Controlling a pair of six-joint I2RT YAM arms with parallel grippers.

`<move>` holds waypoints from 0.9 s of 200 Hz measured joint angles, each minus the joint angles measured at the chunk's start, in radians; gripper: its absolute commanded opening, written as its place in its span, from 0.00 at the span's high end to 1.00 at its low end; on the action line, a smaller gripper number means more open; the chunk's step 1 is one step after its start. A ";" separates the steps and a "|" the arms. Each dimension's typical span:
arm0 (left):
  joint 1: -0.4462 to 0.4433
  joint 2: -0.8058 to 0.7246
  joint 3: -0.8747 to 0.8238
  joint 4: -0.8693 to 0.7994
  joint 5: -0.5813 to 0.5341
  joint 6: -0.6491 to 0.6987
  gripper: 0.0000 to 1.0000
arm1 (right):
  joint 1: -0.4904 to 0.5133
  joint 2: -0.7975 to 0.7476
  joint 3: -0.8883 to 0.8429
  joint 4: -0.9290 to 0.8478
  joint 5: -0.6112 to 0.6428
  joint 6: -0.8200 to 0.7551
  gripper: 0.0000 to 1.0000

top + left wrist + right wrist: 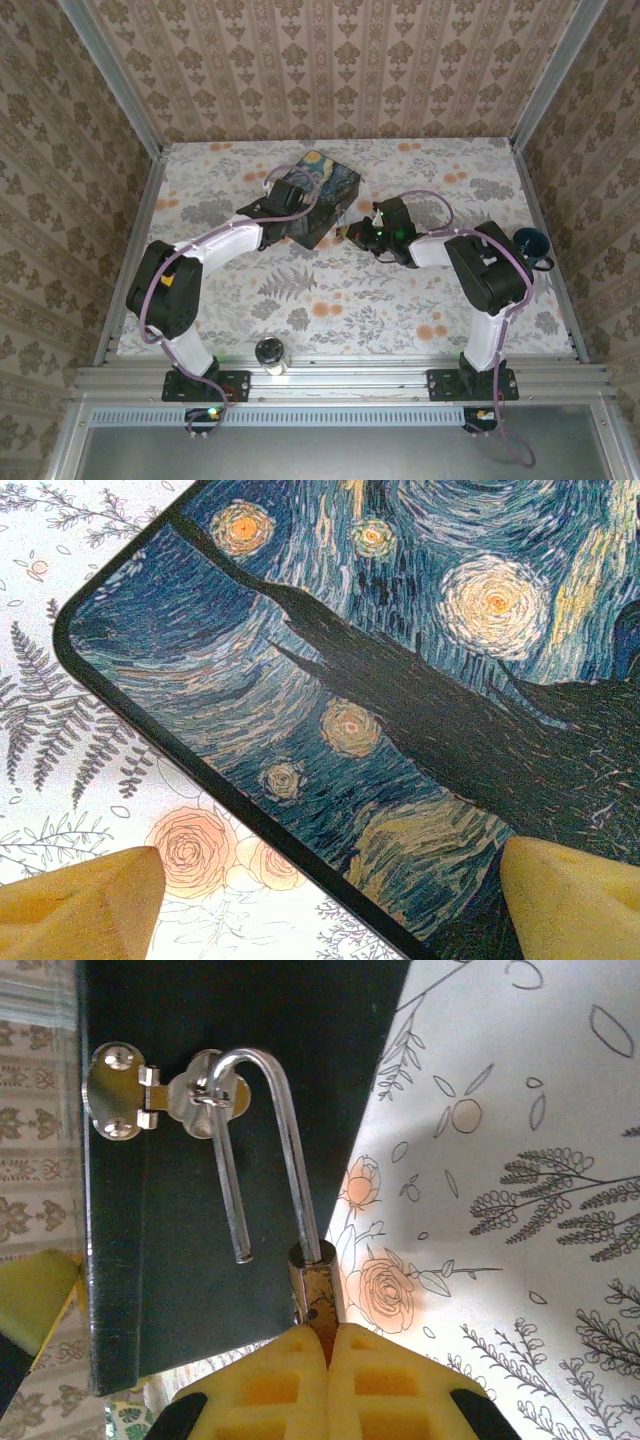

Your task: Unlock a padlock with a key

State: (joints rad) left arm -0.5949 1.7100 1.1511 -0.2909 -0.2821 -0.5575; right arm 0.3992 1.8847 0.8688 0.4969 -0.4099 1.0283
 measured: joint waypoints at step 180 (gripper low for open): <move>0.001 -0.002 -0.013 0.028 0.028 0.000 0.14 | 0.023 0.015 -0.070 0.236 0.078 0.154 1.00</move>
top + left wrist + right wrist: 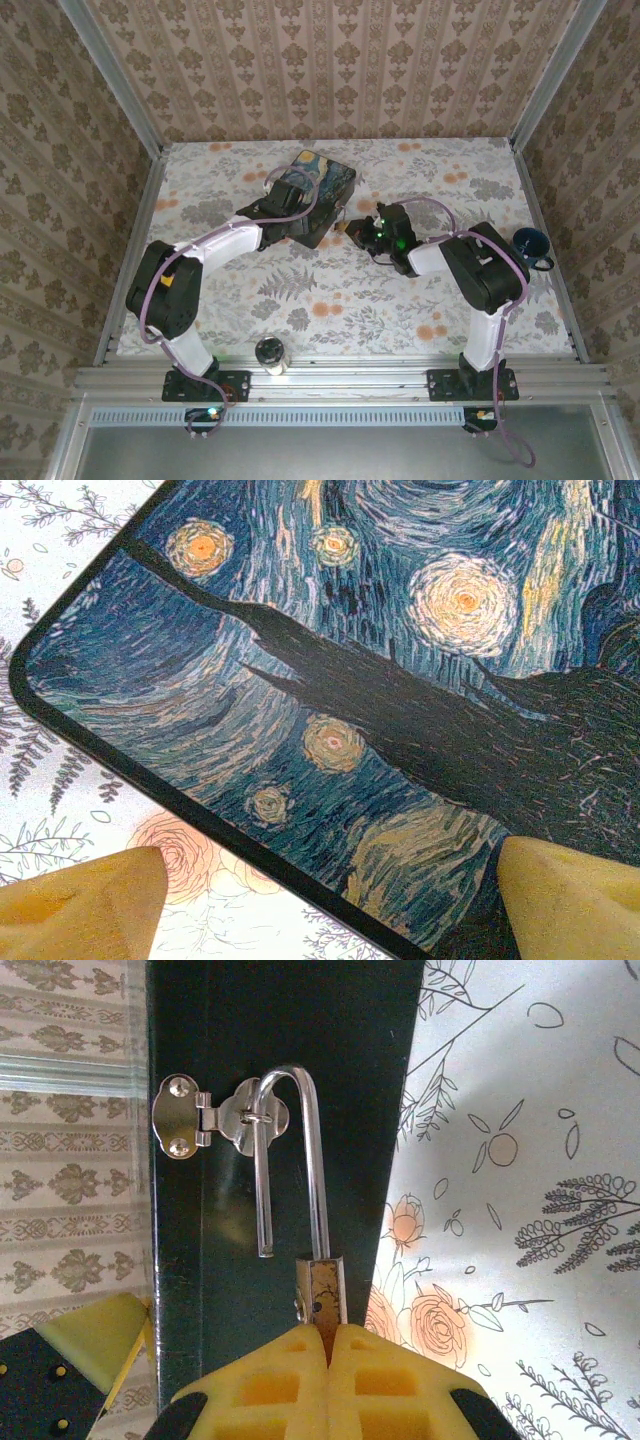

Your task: Unlock a padlock with a key

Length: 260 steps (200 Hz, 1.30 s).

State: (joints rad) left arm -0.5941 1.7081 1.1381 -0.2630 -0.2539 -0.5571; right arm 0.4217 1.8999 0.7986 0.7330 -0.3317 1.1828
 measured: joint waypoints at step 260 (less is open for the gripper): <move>0.017 -0.009 -0.008 -0.005 0.025 0.000 0.10 | 0.206 0.020 0.456 -0.902 0.526 -0.909 0.32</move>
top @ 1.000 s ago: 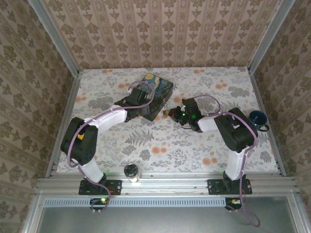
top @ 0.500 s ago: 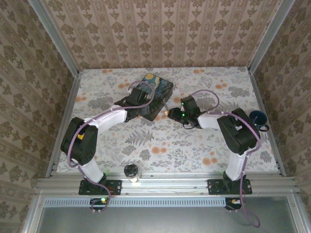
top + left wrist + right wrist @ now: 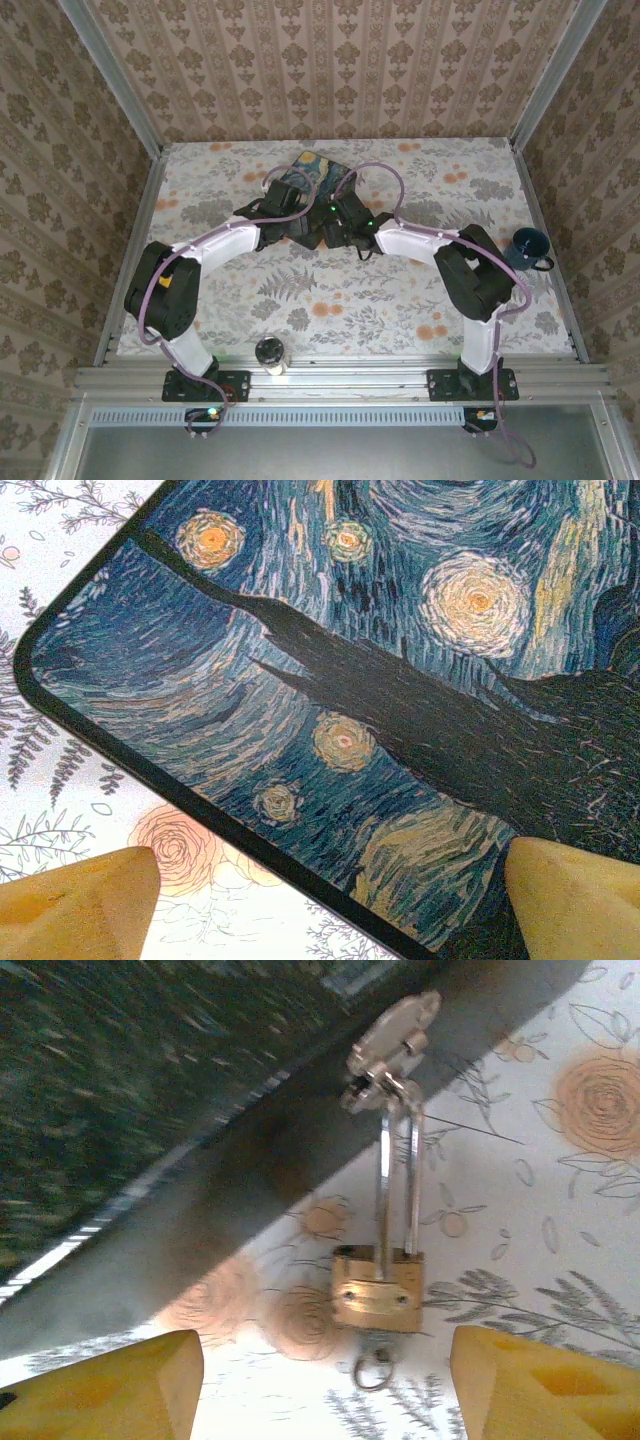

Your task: Unlock a padlock with a key

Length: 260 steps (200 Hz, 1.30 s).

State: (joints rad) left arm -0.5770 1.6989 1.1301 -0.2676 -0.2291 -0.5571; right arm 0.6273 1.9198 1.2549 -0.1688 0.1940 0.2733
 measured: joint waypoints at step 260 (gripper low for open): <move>0.003 -0.017 0.015 -0.068 -0.039 -0.018 0.01 | -0.025 0.146 0.101 -0.064 0.068 -0.091 0.93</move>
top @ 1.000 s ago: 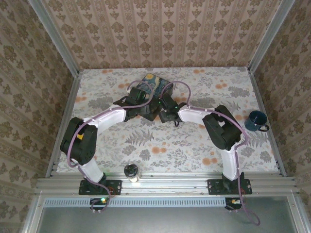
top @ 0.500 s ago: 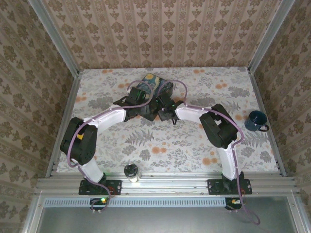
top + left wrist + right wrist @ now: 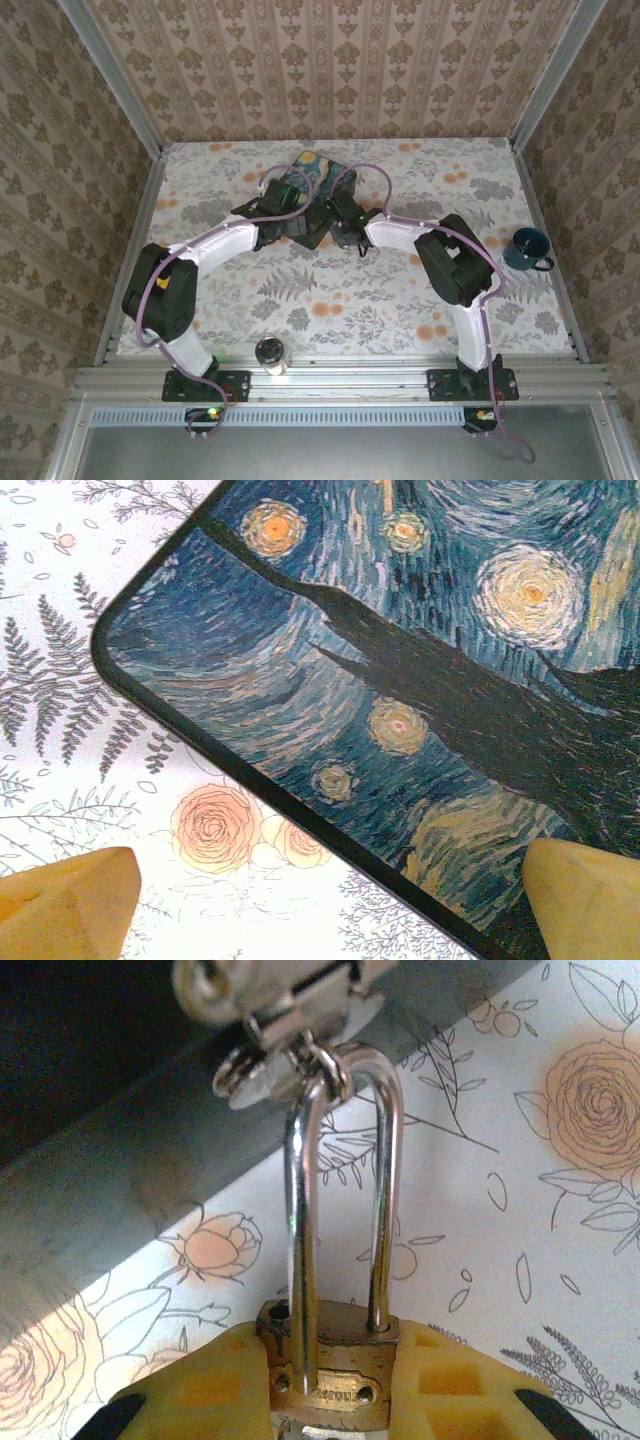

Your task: Unlock a padlock with a key

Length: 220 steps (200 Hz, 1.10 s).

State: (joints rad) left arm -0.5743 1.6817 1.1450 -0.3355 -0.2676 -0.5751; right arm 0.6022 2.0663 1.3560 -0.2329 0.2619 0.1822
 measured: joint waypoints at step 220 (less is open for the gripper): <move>-0.040 0.039 0.042 -0.023 -0.017 0.016 0.00 | -0.040 -0.275 -0.355 0.084 -0.272 0.192 0.96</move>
State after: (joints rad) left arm -0.6147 1.7203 1.1873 -0.3588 -0.2844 -0.5594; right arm 0.5617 1.7912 1.0008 -0.1490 -0.0105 0.3737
